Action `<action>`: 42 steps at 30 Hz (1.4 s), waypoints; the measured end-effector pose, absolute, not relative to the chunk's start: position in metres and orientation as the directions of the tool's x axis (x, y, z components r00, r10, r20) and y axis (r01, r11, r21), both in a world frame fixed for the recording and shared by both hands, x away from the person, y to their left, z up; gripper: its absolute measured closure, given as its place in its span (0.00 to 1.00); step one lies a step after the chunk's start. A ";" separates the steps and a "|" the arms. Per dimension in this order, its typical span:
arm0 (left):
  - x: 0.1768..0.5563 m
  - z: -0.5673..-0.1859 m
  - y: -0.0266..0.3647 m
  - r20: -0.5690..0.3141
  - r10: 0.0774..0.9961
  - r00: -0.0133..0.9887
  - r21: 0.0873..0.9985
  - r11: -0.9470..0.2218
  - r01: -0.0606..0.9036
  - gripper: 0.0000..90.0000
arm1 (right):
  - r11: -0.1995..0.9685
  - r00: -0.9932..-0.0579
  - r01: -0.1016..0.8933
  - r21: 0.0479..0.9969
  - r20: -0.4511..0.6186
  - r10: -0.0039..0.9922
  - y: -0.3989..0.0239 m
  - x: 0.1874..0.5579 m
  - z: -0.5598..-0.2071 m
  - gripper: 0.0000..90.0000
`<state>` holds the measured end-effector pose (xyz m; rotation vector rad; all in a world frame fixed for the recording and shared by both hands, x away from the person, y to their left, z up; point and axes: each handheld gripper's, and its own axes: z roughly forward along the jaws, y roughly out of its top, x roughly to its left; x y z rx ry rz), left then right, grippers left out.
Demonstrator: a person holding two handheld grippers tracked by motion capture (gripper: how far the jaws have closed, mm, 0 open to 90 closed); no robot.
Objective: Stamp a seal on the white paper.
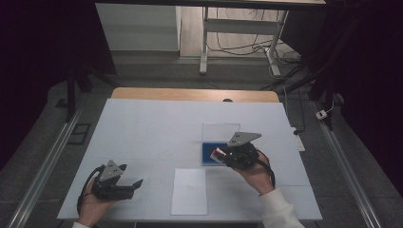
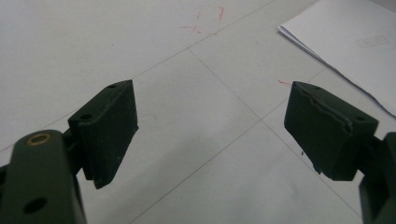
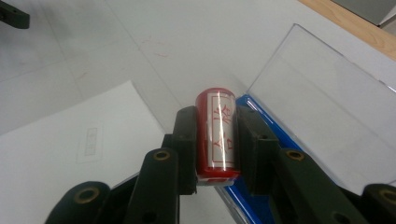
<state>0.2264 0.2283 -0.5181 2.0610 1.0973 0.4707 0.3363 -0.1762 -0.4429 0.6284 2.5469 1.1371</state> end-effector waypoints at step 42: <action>0.226 -0.518 0.227 -0.023 0.821 0.571 0.755 -0.360 0.548 0.20 | 0.660 -0.940 0.161 0.734 -0.091 0.330 -0.133 0.302 -0.445 0.77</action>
